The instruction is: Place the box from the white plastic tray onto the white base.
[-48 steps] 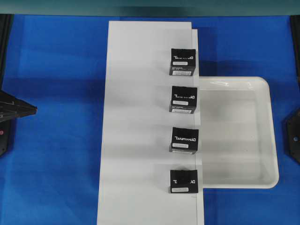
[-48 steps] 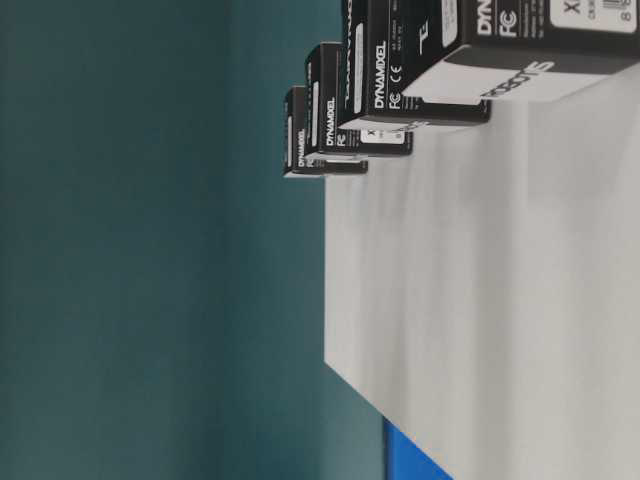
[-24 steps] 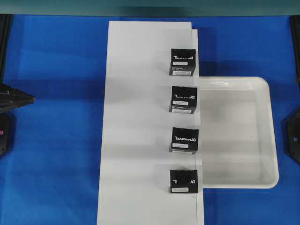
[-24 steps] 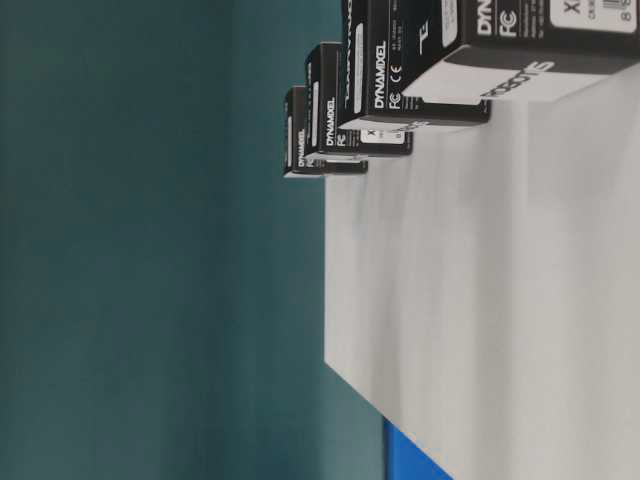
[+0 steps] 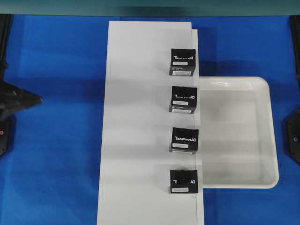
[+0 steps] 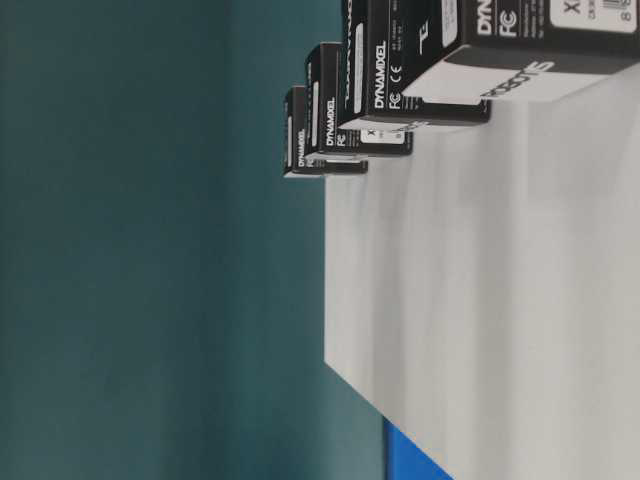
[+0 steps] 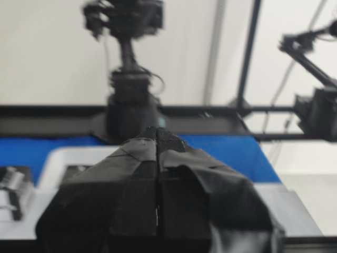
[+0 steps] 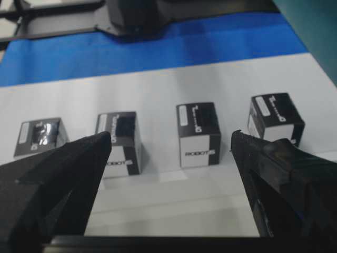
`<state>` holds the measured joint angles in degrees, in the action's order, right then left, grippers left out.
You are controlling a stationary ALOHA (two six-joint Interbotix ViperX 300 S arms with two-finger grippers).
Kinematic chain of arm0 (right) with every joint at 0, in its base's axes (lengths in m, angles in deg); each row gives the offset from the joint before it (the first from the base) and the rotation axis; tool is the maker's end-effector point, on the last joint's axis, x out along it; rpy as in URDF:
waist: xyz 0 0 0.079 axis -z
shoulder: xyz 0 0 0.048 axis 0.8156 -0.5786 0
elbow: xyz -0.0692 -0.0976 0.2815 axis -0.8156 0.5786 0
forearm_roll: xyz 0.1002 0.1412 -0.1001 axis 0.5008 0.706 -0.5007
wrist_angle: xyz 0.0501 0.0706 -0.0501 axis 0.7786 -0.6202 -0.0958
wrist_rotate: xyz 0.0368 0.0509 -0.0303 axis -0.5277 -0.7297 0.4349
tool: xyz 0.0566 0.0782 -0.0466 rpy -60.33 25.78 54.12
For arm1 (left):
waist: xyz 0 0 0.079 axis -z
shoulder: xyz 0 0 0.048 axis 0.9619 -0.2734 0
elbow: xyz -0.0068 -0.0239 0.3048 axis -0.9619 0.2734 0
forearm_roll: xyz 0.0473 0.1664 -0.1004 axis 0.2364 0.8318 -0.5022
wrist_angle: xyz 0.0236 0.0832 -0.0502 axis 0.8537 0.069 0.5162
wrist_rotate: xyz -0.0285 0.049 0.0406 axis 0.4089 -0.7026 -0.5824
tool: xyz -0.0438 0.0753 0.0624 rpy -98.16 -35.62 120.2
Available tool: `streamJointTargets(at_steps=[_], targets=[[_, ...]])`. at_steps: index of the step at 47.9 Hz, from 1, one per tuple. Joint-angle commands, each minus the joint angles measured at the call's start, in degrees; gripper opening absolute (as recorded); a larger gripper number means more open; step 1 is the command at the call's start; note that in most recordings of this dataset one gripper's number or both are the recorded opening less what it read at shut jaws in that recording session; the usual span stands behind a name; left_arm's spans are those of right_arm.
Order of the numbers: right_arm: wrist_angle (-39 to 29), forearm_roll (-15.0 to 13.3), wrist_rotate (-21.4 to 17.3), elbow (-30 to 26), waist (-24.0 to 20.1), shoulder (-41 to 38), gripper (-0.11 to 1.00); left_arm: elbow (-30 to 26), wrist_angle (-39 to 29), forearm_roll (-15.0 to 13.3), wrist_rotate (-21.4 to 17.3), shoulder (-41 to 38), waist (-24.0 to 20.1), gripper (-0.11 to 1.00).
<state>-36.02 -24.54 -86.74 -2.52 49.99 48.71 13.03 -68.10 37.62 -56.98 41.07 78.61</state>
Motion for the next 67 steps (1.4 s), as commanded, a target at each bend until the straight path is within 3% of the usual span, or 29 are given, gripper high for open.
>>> streamJointTargets(at_steps=[1, 15, 28, 67], targets=[[0.62, -0.09, 0.00, -0.44, 0.18, -0.09, 0.99, -0.88, 0.97, 0.00, 0.00, -2.55, 1.76, -0.07], [0.62, 0.00, 0.00, -0.35, 0.18, -0.18, 0.99, -0.79, -0.26, 0.09, -0.26, -4.39, 4.83, -0.07], [0.62, 0.00, 0.00, -0.44, 0.18, -0.09, 0.99, -1.05, -13.36, 0.09, 1.41, -1.05, 4.92, -0.07], [1.41, 0.00, 0.00, -0.26, 0.18, -0.09, 0.99, -1.32, -13.54, 0.09, 1.85, 1.49, 4.92, -0.07]])
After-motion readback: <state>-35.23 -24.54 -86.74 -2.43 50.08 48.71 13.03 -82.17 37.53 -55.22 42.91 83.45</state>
